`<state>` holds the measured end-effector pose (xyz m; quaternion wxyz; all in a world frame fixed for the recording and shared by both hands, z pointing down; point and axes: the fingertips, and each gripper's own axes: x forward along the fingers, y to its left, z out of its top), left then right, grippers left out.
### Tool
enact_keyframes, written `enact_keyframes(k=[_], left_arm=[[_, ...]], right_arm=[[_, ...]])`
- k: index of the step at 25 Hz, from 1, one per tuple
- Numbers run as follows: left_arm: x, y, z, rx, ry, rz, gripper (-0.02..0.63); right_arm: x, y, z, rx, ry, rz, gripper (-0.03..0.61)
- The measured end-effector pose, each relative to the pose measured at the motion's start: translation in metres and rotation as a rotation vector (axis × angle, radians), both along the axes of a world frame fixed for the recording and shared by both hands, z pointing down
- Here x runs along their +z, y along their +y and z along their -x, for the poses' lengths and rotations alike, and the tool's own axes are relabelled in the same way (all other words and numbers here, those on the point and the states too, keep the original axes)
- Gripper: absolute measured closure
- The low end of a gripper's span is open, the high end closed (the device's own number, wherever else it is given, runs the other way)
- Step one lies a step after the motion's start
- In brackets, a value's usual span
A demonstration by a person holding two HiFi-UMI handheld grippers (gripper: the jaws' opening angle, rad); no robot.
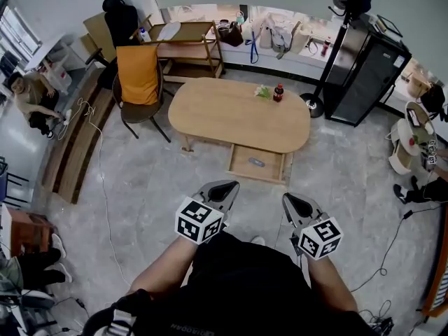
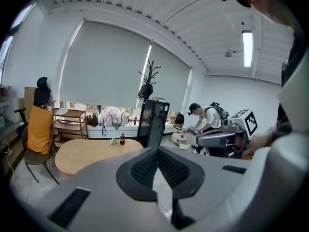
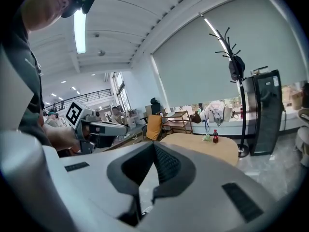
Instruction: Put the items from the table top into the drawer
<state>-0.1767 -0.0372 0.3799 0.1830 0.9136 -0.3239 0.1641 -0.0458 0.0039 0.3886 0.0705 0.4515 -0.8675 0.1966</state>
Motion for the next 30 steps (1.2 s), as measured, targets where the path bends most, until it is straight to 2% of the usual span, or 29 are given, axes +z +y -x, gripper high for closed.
enact_keyframes(k=[4,10,20,30], left_arm=[[-0.006,-0.004,0.008,0.048,-0.008,-0.011,0.612],[-0.007,-0.019,0.029,0.137,-0.059,-0.048,0.612],[-0.004,-0.032,0.068,0.170,-0.048,-0.034,0.612],[-0.010,-0.027,0.067,0.179,-0.034,-0.041,0.612]], right_arm=[[-0.007,0.005,0.017,0.029,0.027,-0.032,0.575],[-0.005,-0.010,0.035,0.130,0.014,-0.019,0.575],[-0.005,-0.024,0.070,0.172,0.039,-0.015,0.575],[-0.009,-0.018,0.069,0.170,0.063,-0.006,0.577]])
